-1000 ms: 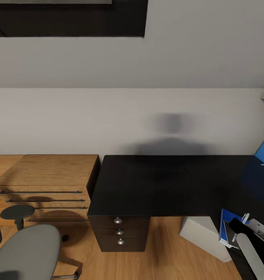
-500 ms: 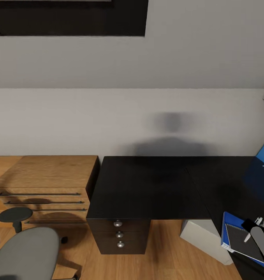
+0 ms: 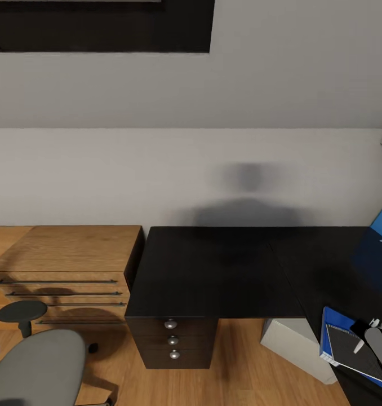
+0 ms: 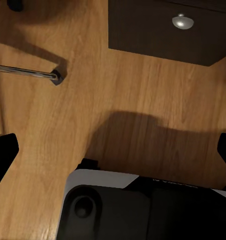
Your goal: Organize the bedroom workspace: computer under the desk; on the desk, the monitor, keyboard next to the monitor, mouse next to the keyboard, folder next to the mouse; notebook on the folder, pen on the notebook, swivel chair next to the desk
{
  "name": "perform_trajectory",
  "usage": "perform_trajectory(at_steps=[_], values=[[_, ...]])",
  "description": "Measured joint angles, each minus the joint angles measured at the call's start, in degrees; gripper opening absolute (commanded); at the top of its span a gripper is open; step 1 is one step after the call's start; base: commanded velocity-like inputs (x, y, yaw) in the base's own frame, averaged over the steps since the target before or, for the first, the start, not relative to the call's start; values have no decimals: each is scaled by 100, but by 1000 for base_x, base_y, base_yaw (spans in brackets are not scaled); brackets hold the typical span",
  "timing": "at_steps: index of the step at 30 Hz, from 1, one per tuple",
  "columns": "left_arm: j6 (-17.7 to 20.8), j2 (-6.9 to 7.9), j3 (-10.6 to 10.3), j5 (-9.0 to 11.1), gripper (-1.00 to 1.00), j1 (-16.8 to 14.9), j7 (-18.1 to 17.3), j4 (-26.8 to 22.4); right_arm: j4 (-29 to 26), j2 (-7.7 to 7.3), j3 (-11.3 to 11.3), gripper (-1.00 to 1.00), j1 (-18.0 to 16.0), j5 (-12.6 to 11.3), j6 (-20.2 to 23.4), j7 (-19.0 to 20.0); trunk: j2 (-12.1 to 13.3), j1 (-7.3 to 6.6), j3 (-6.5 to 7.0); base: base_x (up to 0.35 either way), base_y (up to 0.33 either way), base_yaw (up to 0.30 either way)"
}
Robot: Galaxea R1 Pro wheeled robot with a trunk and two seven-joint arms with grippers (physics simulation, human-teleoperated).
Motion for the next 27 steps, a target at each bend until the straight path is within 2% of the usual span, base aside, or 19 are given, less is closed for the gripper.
perform_trajectory(at_steps=[22, 23, 27], values=[[0, -7, 0, -2, 100, 0, -1, 0, 359, 13, 32, -100, -87, 193, -9, -14, 0, 0, 0, 0, 0, 0], [0, -6, 1, -1, 100, 0, -1, 0, 362, 13, 33, 100, -89, 193, -9, -14, 0, 0, 0, 0, 0, 0], [0, -7, 0, 0, 100, 0, 0, 0, 362, 13, 31, 100, -96, 190, -12, -2, 0, 0, 0, 0, 0, 0]])
